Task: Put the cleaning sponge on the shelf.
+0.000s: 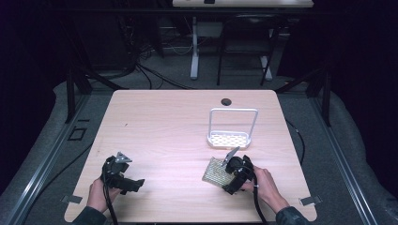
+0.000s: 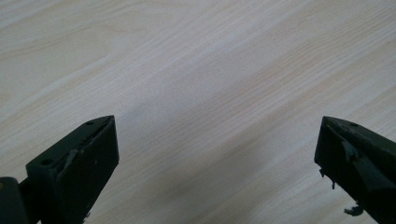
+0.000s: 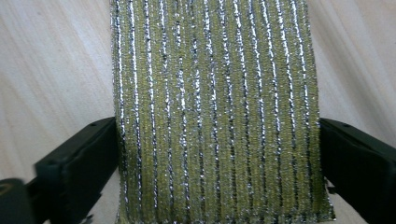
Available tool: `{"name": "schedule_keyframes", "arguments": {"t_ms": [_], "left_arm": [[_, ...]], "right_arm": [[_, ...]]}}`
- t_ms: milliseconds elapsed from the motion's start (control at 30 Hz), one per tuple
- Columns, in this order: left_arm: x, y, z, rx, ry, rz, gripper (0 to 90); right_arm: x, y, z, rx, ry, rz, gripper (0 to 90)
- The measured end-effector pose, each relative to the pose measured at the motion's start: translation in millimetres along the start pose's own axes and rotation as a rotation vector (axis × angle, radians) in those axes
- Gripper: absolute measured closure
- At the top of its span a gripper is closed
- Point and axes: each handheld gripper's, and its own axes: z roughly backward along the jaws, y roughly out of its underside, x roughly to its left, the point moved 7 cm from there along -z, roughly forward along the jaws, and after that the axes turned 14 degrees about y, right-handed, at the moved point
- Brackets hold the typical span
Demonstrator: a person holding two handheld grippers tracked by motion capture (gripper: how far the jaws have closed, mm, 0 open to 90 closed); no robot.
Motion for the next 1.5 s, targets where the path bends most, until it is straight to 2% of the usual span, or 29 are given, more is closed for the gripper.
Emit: {"name": "schedule_keyframes", "arguments": {"t_ms": [333,600,867,1300,1500], "left_arm": [[-0.9,0.7,-0.2,0.011,-0.001,-0.014,0.0],[-0.7,0.4,0.1,0.012,-0.005,-0.016,0.0],[-0.5,0.3,0.3,0.013,-0.005,-0.014,0.0],[-0.7,0.2,-0.2,0.014,-0.005,-0.014,0.0],[-3.2,-1.0,0.1,0.006,-0.011,-0.016,0.0]], "right_arm": [[-1.3,1.1,2.0,0.015,0.01,-0.016,7.8],[-1.9,0.7,4.6,0.015,0.023,-0.007,10.4],[-4.6,-3.0,13.6,-0.019,0.029,-0.019,12.8],[-12.0,-2.3,24.3,-0.037,0.053,-0.06,15.3],[-18.7,-1.2,31.1,-0.057,0.069,-0.113,16.2]]}}
